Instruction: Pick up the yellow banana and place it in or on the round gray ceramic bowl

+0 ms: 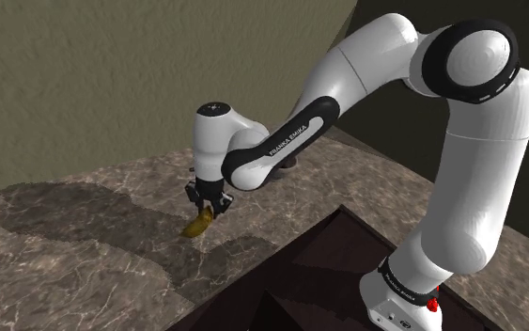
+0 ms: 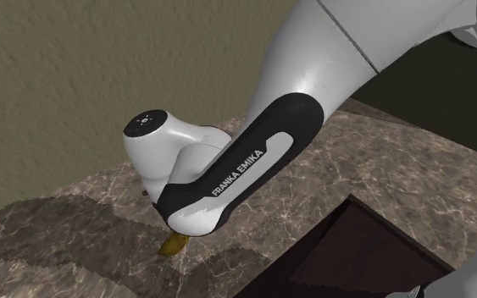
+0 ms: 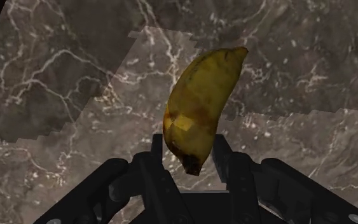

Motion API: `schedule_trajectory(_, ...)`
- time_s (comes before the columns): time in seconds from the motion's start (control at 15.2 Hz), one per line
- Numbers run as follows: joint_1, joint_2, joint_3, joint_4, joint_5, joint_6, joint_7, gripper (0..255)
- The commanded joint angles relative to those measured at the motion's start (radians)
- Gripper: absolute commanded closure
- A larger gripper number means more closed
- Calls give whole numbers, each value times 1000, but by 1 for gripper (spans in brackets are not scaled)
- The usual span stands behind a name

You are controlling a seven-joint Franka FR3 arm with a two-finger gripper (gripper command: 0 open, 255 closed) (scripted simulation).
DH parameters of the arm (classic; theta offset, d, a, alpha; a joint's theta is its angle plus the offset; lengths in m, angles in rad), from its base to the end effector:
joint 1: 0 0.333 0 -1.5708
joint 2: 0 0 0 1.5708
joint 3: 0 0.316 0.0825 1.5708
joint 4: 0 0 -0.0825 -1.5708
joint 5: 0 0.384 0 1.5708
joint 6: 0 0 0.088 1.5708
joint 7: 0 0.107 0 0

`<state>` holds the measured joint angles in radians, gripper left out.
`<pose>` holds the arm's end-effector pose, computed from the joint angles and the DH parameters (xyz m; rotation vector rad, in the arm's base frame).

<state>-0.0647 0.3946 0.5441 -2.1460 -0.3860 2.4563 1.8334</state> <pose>0.5039 0.2611 0.2403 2.6746 -1.6124 0.0568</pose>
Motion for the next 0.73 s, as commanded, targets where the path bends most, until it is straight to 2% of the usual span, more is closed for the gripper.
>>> schedule_trajectory(0.0, -8, -19, 12, 2, 18, -19, -12, 255)
schedule_trajectory(0.59, -44, -115, 59, 15, 107, -109, -74, 255)
schedule_trajectory(0.66, -40, -107, 55, 9, 98, -96, -67, 255)
